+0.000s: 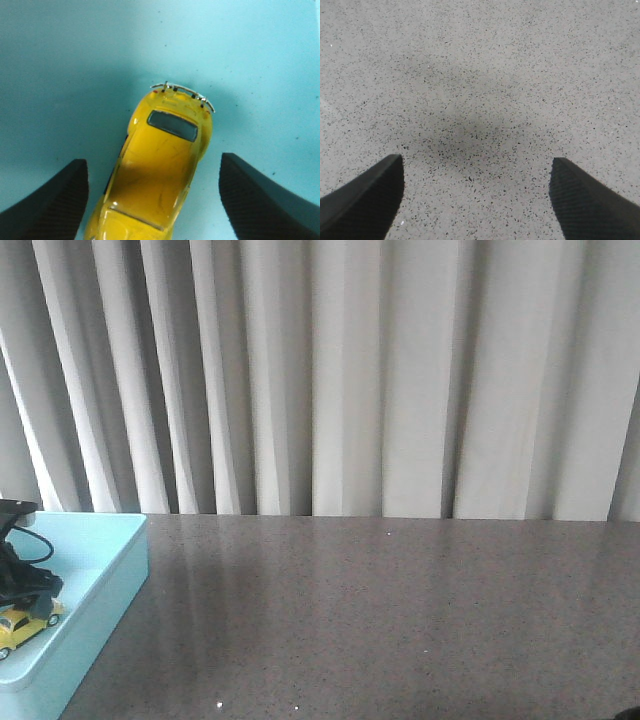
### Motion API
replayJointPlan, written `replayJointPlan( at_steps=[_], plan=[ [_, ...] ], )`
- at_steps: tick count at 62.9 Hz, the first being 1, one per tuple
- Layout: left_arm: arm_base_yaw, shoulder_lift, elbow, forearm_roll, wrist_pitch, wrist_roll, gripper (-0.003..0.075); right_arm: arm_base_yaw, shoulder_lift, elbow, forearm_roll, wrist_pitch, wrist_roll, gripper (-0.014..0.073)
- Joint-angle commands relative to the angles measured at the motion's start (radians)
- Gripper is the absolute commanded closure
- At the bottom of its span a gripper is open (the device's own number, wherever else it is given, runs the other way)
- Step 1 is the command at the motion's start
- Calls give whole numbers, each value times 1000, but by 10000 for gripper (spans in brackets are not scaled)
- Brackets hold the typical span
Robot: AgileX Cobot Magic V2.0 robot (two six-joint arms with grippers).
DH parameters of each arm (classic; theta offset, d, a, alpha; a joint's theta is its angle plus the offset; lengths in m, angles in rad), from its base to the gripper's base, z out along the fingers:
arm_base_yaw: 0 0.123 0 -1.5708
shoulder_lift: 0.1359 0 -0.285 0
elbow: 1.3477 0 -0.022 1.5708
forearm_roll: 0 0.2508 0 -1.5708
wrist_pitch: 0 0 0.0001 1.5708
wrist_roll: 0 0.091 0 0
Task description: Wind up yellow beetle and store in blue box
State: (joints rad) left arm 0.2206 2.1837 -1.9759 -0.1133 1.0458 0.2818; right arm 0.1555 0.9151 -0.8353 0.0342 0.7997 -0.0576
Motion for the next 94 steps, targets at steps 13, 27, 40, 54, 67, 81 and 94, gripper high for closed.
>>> replayJointPlan(
  at_steps=[13,27,40,54,67,81,94],
  plan=[
    [-2,-161,-30,-24,55,-10,185,1,-12,-25,-4,-50,-4,15],
    [-2,-261,-30,-24,127,-12,185,1,-12,-25,-4,-50,-4,15],
    [-2,-347,-30,-71,179,-34,185,1,-12,-25,-4,-50,-4,15],
    [-2,-449,50,-128,177,-26,185,1,-12,-25,-4,-50,-4,15],
    [-2,-631,304,-127,20,-26,185,1,-12,-25,-4,-50,-4,15],
    [-8,-889,607,-131,-207,-15,185,1,-12,-25,-4,-50,-4,15],
    [-91,-1144,847,-113,-342,3,185,1,-12,-25,-4,-50,-4,15]
  ],
)
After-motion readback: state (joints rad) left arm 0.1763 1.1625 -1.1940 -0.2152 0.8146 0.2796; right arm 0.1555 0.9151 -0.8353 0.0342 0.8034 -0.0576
